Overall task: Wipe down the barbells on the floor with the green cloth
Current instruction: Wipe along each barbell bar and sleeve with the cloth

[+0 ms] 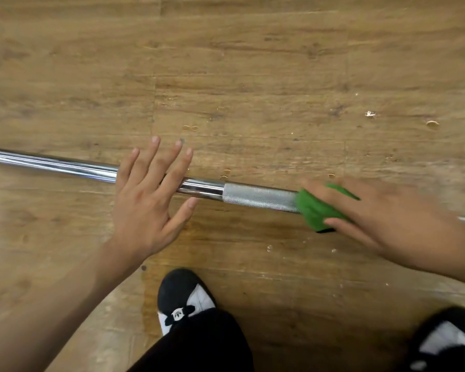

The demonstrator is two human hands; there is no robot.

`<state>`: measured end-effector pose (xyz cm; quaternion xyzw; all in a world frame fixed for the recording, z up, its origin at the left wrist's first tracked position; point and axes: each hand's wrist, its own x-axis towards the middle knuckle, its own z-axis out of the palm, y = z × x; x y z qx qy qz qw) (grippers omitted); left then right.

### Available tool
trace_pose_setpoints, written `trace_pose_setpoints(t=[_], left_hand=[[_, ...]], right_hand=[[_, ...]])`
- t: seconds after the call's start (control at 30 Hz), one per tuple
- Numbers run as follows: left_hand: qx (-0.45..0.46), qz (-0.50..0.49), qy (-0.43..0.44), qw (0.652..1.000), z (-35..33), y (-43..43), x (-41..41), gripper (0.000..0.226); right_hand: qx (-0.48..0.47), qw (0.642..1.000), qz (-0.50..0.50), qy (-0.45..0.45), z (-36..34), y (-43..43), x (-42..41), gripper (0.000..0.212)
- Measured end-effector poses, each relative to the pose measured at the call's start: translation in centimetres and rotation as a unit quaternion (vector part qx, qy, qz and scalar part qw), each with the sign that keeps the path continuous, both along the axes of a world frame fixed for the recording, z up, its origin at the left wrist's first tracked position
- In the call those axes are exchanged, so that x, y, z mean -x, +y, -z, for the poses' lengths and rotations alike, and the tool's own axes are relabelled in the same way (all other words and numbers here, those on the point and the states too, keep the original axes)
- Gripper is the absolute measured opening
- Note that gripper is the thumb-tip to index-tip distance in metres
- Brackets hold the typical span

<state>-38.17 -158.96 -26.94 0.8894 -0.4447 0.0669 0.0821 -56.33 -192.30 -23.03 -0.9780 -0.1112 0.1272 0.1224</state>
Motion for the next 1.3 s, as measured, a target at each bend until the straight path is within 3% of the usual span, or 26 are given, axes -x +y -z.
trace_pose_setpoints(t=[0.13, 0.3, 0.43, 0.53, 0.73, 0.87, 1.03, 1.2, 1.3], left_hand=[[-0.005, 0.005, 0.007, 1.000, 0.1, 0.8, 0.8, 0.071], [-0.021, 0.002, -0.001, 1.000, 0.3, 1.8, 2.2, 0.077], [-0.024, 0.009, -0.004, 1.000, 0.6, 3.4, 3.3, 0.078], [-0.020, 0.004, -0.003, 1.000, 1.0, 4.2, 4.5, 0.080], [-0.013, 0.008, -0.007, 1.000, 2.0, 5.5, 5.9, 0.084], [-0.012, 0.014, -0.018, 1.000, 2.4, 5.7, 6.3, 0.085], [-0.019, 0.027, -0.012, 0.999, 2.4, 6.1, 6.3, 0.083], [-0.020, 0.100, -0.017, 0.995, 0.6, 3.6, 5.2, 0.079], [-0.025, 0.104, -0.066, 0.992, 0.5, 1.3, 4.9, 0.080]], right_hand=[[0.011, 1.000, 0.014, 0.021, 0.0, -0.6, 1.9, 0.061], [-0.019, 0.998, -0.024, -0.050, 1.1, 7.5, -3.6, 0.058], [-0.020, 0.999, -0.025, 0.023, 0.7, 12.9, -6.6, 0.056], [-0.032, 0.999, -0.019, 0.002, 0.1, 9.9, -2.3, 0.060], [0.023, 0.994, -0.005, 0.104, -1.1, 2.1, 8.3, 0.063], [0.020, 0.999, -0.009, 0.026, -0.1, 7.0, 5.9, 0.062], [-0.030, 0.998, -0.043, 0.039, 0.6, 12.9, 0.6, 0.064], [-0.014, 0.994, -0.104, 0.015, 0.1, 7.1, 4.1, 0.062], [0.035, 0.990, -0.134, 0.033, -0.4, 2.7, 8.2, 0.075]])
